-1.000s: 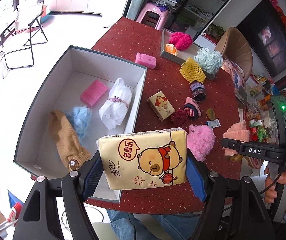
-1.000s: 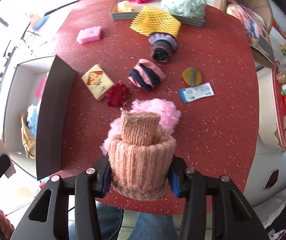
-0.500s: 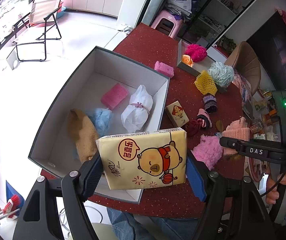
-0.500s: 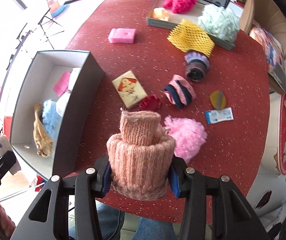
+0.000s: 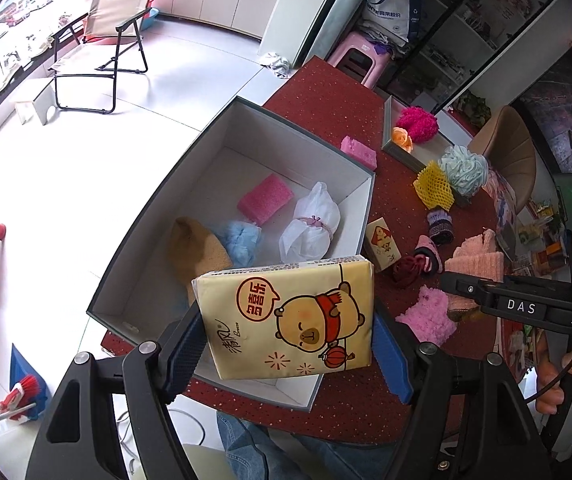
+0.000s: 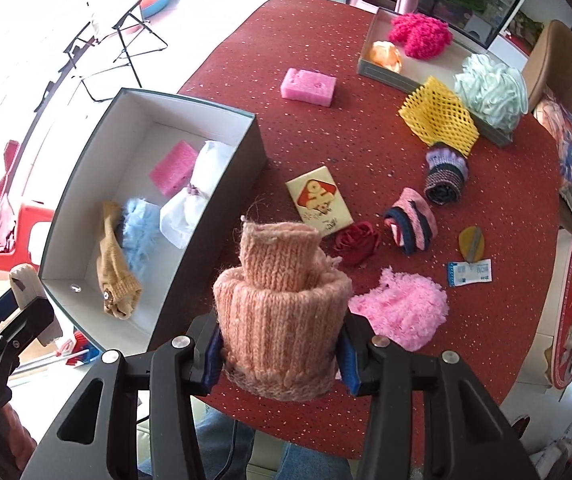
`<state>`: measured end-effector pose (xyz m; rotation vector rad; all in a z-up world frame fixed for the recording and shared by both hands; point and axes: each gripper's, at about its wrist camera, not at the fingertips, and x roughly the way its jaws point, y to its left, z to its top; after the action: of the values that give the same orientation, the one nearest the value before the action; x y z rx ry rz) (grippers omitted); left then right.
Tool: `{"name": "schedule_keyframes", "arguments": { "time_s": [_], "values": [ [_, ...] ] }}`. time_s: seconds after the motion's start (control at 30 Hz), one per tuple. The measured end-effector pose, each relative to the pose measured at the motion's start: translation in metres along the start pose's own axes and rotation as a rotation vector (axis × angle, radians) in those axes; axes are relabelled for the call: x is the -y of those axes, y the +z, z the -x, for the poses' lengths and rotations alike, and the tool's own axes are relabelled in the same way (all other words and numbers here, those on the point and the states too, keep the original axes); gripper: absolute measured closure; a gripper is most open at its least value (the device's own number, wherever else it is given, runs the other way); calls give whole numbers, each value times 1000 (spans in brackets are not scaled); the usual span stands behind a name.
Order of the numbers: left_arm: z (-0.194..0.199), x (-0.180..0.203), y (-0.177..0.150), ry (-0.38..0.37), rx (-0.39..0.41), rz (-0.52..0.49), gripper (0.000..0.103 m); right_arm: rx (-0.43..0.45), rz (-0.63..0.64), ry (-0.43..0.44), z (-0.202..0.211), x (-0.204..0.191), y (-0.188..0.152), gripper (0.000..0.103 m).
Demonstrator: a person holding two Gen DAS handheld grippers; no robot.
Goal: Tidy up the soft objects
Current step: 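Carry tissue pack into the box with left tool while right tool carries pink hat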
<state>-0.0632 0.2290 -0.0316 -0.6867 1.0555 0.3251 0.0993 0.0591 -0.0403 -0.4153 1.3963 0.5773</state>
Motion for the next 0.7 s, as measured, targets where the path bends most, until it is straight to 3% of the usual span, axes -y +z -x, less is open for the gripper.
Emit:
{"name": "schedule_keyframes", "arguments": {
  "time_s": [0.43,0.7],
  "values": [
    [-1,-12,0,18,3,35,27,5,56,19,1,-25,15,53],
    [0,-21,7,51,18,59,27,30,106,75,3,-50,26,53]
  ]
}}
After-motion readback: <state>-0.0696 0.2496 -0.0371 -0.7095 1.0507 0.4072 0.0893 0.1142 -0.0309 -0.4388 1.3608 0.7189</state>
